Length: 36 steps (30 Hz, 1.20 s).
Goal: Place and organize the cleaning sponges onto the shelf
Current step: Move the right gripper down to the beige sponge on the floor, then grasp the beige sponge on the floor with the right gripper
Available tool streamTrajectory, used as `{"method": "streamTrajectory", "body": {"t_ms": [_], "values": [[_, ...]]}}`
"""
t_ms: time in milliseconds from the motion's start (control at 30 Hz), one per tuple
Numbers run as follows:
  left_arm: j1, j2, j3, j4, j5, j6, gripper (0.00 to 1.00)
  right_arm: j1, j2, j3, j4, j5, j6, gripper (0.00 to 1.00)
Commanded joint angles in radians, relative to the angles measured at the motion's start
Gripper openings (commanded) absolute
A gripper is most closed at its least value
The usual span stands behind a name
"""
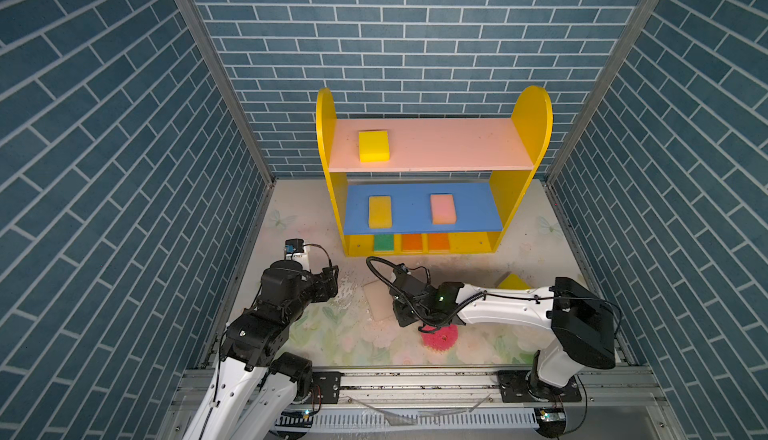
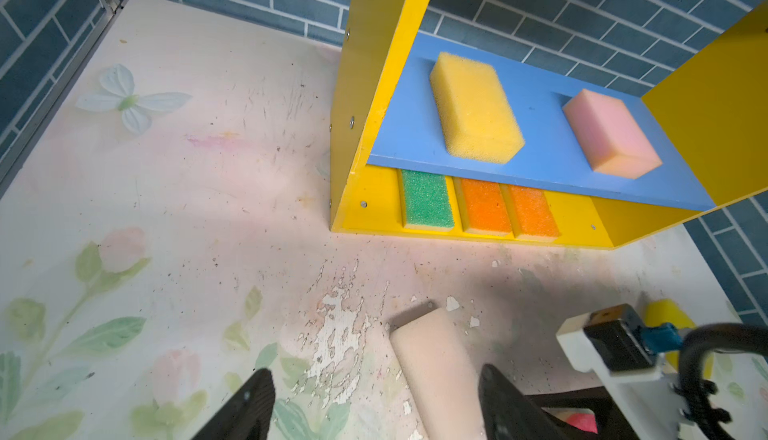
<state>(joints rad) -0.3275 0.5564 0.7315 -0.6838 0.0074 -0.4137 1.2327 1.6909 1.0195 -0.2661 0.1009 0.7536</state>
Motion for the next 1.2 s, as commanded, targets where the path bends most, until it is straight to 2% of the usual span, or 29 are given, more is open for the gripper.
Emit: {"method": "streamTrajectory", "body": {"t_ms": [0,267,300,433,600,900,933,1000,1033,1167], "values": [[0.005,0.0,-0.015,0.015,-0.008,-0.01,0.79,0.004,0.063,0.02,0.08,-0.078,0.032,0.39],[0.015,0.017,-0.03,0.022,-0.003,-0.01,0.81,-0.018,0.158,0.084,0.105,-0.08,0.024,0.38],[0.017,0.019,-0.03,0.028,-0.001,-0.011,0.81,-0.026,0.167,0.078,0.116,-0.09,0.032,0.35],[0.023,0.035,-0.069,0.054,0.013,-0.023,0.81,-0.052,0.174,0.041,0.168,-0.139,0.065,0.13],[0.027,0.069,-0.076,0.084,0.037,-0.033,0.81,-0.058,0.124,0.026,0.131,-0.124,0.033,0.0],[0.031,0.117,-0.09,0.126,0.062,-0.053,0.8,-0.067,-0.006,0.051,-0.039,-0.012,-0.061,0.0],[0.032,0.118,-0.093,0.132,0.068,-0.056,0.81,-0.07,-0.013,0.05,-0.037,-0.008,-0.065,0.03],[0.032,0.117,-0.105,0.144,0.072,-0.065,0.8,-0.084,-0.016,0.042,-0.012,-0.013,-0.072,0.2],[0.031,0.116,-0.111,0.148,0.071,-0.071,0.8,-0.092,-0.012,0.046,-0.006,-0.016,-0.073,0.25],[0.031,0.12,-0.128,0.163,0.083,-0.099,0.8,-0.127,0.045,0.077,0.048,-0.056,-0.066,0.32]]}}
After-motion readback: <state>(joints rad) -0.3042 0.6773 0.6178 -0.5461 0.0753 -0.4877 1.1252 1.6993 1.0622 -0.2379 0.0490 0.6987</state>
